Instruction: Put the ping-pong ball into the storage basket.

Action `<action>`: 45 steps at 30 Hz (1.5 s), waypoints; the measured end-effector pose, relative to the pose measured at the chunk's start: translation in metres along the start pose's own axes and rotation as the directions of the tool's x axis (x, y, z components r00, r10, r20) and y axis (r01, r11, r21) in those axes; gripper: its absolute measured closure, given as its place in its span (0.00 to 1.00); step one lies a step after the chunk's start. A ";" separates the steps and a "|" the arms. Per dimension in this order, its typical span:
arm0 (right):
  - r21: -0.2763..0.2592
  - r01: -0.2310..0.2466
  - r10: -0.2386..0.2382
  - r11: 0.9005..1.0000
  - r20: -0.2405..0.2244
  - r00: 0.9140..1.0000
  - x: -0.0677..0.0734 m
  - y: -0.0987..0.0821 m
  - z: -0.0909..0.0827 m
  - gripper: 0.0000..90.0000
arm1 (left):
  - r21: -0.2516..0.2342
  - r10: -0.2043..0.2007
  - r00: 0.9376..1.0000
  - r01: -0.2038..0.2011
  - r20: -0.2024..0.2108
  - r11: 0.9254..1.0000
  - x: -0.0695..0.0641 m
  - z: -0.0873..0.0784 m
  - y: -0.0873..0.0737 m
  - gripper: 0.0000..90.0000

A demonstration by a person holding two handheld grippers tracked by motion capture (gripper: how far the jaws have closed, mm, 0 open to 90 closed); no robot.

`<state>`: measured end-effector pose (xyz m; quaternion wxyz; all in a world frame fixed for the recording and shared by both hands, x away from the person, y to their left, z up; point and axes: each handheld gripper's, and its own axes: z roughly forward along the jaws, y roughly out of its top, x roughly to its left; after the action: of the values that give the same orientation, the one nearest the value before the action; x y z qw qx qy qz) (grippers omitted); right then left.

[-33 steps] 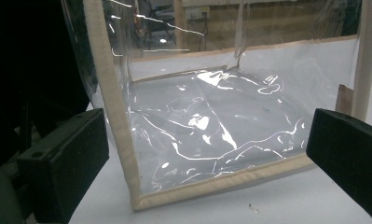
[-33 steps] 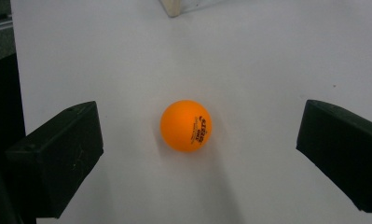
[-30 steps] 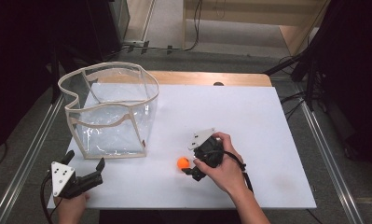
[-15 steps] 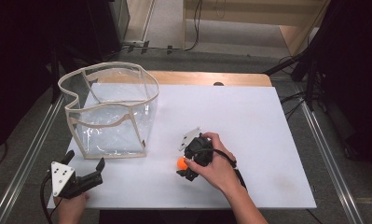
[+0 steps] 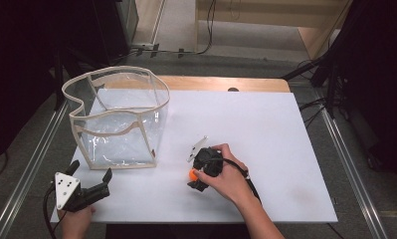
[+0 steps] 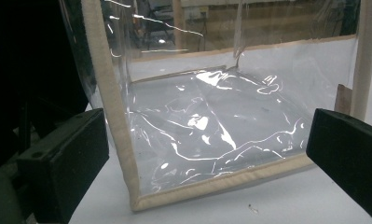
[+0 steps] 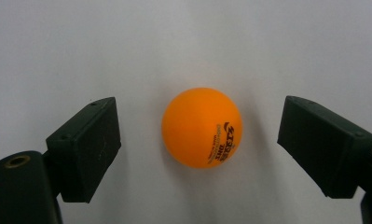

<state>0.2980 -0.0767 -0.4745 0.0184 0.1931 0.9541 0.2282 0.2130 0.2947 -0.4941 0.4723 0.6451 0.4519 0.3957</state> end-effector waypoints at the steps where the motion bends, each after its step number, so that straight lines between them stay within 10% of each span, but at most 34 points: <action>1: 0.015 -0.001 0.001 1.000 -0.001 1.000 0.000 0.000 0.003 0.14 | 0.000 0.000 1.000 0.000 0.000 1.000 0.000 0.000 0.000 0.00; 22: 0.061 -0.030 0.030 0.998 0.007 1.000 -0.003 0.001 0.011 0.52 | 0.000 0.002 1.000 -0.002 -0.001 1.000 0.000 0.000 0.000 0.00; 45: 0.043 -0.031 0.032 0.999 -0.023 0.999 -0.010 0.013 -0.003 0.53 | 0.001 0.003 1.000 -0.003 0.000 1.000 0.000 0.000 0.000 0.00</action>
<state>0.3117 -0.0715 -0.4664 -0.0008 0.2057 0.9557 0.2105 0.2132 0.2944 -0.4942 0.4716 0.6458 0.4511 0.3962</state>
